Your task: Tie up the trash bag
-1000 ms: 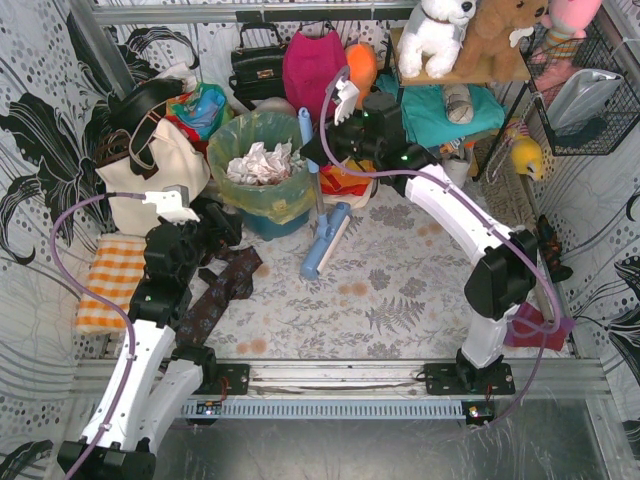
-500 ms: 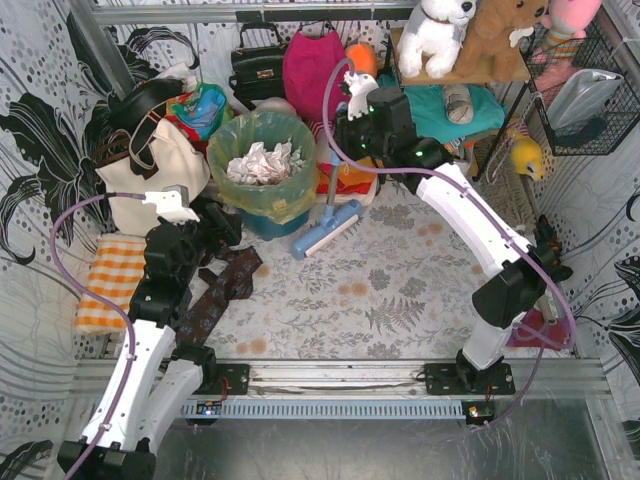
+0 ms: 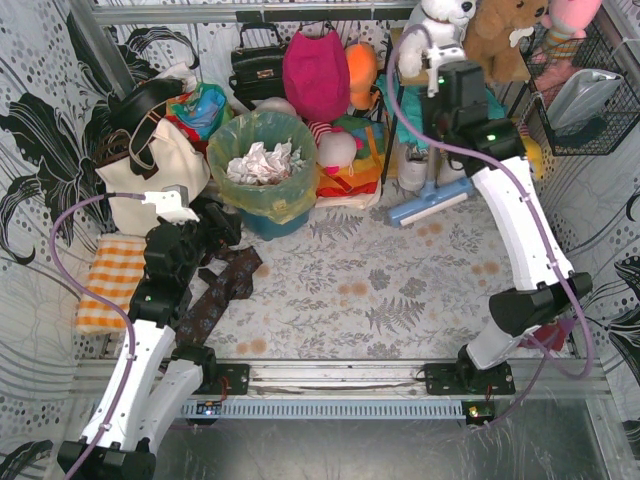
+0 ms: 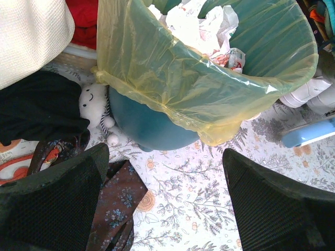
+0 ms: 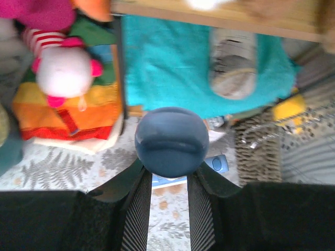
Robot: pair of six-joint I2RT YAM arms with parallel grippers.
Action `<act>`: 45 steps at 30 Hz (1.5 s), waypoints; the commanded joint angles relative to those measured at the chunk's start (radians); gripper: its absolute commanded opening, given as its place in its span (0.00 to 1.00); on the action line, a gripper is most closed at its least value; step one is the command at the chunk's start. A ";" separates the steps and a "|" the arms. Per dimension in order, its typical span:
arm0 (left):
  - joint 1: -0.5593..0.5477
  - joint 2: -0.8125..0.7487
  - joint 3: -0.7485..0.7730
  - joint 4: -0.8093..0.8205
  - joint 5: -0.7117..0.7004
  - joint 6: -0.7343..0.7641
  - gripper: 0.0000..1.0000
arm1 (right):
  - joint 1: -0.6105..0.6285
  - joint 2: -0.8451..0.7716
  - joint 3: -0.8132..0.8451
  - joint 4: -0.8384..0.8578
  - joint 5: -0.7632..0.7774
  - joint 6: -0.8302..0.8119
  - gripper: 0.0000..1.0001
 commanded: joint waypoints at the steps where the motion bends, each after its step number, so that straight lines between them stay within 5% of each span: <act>1: -0.007 -0.006 0.004 0.029 -0.015 0.021 0.98 | -0.113 -0.069 0.010 -0.007 0.038 -0.001 0.00; 18: -0.007 -0.016 0.005 0.025 -0.030 0.021 0.98 | -0.419 -0.048 -0.140 0.129 -0.254 0.161 0.00; 31: -0.007 -0.029 0.002 0.025 -0.040 0.020 0.98 | -0.458 0.003 -0.155 0.252 -0.231 0.226 0.00; 41: -0.007 -0.039 0.003 0.025 -0.050 0.017 0.98 | -0.458 0.031 -0.096 0.223 -0.239 0.215 0.61; 45: -0.007 -0.054 0.001 0.019 -0.085 0.013 0.98 | -0.458 -0.009 -0.072 0.194 -0.242 0.216 0.70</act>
